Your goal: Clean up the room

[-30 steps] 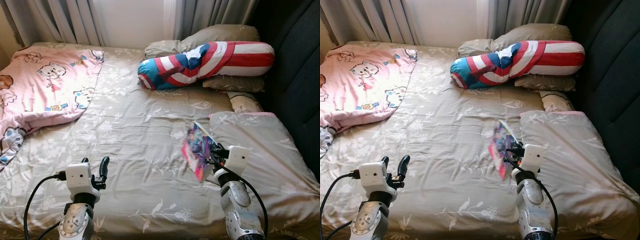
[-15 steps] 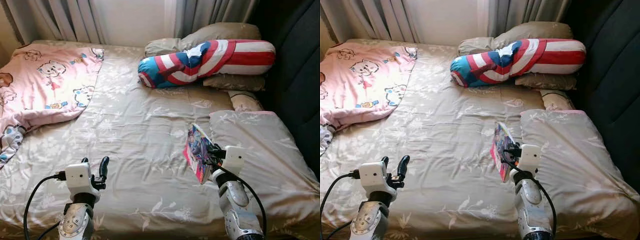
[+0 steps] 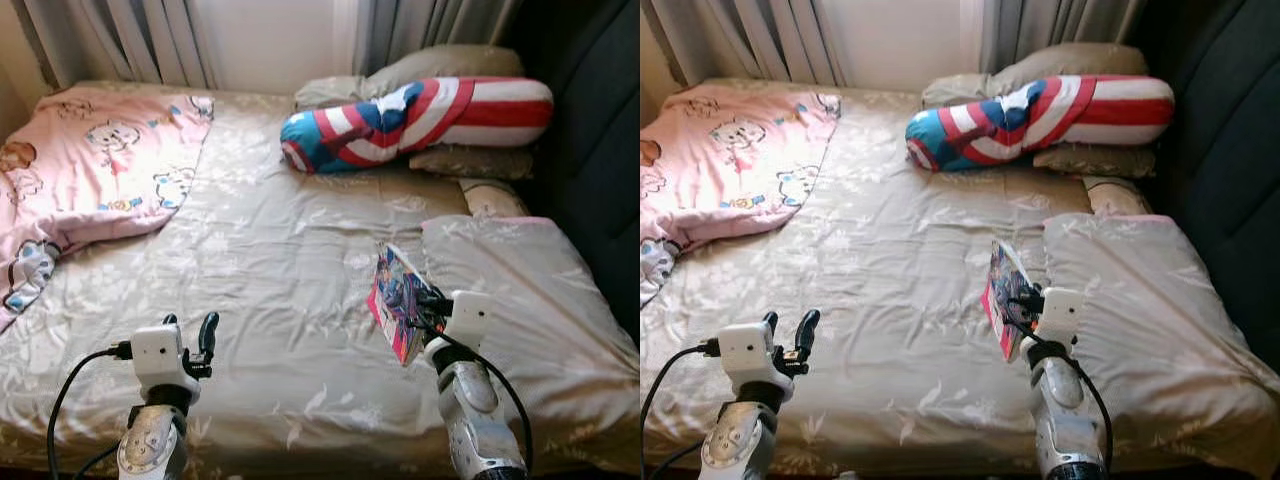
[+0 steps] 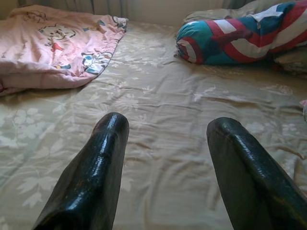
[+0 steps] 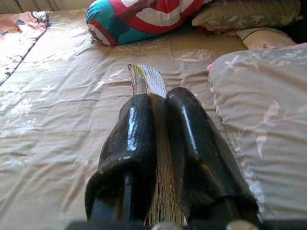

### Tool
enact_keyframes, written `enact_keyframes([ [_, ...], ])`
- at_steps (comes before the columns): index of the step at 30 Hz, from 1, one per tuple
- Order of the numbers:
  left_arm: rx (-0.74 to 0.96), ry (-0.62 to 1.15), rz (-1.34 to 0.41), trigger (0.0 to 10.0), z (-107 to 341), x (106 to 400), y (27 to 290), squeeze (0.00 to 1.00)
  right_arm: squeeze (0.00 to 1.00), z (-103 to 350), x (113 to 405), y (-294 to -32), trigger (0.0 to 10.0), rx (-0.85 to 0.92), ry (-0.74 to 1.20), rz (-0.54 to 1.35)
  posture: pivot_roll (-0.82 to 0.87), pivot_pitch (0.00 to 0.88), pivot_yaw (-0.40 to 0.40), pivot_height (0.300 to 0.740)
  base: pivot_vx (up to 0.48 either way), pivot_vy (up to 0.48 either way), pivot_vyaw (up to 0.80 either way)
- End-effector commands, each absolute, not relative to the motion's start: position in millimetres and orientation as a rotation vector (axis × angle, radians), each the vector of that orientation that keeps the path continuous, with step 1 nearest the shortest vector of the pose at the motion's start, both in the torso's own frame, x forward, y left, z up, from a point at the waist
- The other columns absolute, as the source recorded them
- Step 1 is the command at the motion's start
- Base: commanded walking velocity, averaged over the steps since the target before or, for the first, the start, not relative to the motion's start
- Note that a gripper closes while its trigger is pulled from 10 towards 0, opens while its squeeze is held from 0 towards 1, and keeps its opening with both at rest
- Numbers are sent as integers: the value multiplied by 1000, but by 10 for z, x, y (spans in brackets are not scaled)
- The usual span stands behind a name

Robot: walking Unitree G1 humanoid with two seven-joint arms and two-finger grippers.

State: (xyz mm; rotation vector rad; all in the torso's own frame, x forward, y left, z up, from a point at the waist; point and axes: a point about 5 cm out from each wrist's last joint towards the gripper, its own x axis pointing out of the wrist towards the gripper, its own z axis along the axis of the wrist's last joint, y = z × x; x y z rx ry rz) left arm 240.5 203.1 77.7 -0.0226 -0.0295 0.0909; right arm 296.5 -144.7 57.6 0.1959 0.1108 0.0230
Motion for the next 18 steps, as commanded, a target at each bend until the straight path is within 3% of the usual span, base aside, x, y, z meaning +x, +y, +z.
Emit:
enact_keyframes([
  [1,-24,-12,83,10000,748,2390,2026,0,0,623,2990,-1474,10000,195,83,13,113,79,-79,665,0,0,0],
  [18,-21,-10,87,10000,757,2398,2036,0,0,618,3012,-1449,10000,199,86,32,119,96,-78,651,0,0,0],
])
